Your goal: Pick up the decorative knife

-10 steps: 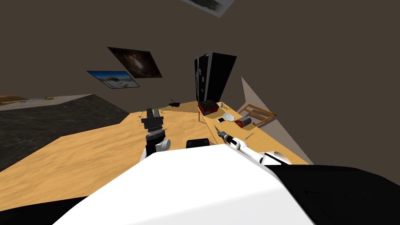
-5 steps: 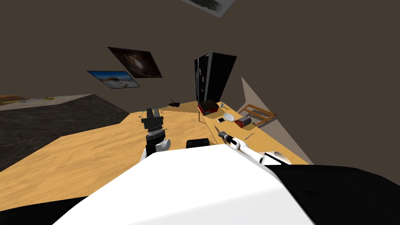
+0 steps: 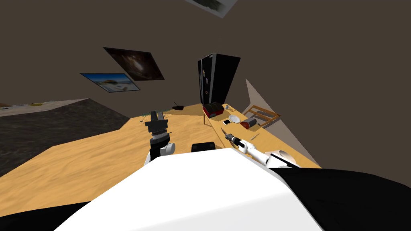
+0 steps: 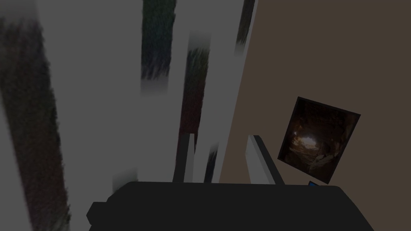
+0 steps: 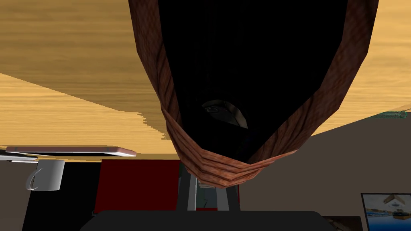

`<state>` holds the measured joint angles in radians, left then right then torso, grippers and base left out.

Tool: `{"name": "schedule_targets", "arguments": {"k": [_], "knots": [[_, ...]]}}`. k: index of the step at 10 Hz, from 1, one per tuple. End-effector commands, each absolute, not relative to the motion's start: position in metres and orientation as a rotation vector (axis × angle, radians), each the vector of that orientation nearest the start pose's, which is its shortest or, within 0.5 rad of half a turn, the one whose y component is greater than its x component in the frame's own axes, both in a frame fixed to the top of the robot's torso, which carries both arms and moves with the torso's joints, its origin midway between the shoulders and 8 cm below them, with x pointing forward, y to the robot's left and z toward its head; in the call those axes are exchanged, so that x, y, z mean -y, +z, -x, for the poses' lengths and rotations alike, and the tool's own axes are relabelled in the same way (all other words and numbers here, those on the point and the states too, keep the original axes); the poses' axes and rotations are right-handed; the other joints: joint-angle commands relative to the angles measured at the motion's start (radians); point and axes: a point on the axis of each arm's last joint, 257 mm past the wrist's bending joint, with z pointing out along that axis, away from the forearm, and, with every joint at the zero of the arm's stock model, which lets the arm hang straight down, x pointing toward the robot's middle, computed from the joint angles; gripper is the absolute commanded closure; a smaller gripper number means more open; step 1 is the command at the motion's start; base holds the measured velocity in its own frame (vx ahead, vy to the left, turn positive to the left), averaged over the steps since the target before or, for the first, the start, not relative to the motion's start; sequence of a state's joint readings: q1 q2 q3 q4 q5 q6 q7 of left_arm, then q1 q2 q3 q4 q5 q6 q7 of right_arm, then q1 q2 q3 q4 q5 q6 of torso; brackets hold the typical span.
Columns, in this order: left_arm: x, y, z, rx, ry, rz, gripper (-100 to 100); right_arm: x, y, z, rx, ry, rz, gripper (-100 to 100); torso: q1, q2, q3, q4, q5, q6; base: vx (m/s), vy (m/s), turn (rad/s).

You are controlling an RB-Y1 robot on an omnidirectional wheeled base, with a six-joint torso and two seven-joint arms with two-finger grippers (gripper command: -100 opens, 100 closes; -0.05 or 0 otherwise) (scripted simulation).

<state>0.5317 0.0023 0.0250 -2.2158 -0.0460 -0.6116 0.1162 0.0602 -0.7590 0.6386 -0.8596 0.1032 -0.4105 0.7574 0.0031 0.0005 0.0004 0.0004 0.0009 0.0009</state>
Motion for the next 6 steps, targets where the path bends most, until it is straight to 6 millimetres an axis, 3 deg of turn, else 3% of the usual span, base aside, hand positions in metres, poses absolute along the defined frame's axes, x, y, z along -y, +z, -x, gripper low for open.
{"name": "schedule_targets", "arguments": {"k": [1, 5, 6], "knots": [[-0.284, 0.007, -0.334, -0.602, -1.354, 0.65, 0, 0.405, -0.52, -0.321, -2.283, 0.158, 0.358, 100, 0.0, 0.0, 0.0, 0.0, 0.0, 0.0, -0.017, 0.045, -0.062], [-0.284, 0.007, -0.334, -0.602, -1.354, 0.65, 0, 0.414, -0.518, -0.325, -2.287, 0.164, 0.376, 100, 0.0, 0.0, 0.0, 0.0, 0.0, 0.0, -0.016, 0.039, -0.053], [-0.284, 0.007, -0.334, -0.602, -1.354, 0.65, 0, 0.414, -0.517, -0.325, -2.288, 0.167, 0.374, 0, -0.002, 0.0, 0.0, 0.0, -0.001, -0.001, 0.0, 0.0, 0.0]]}}
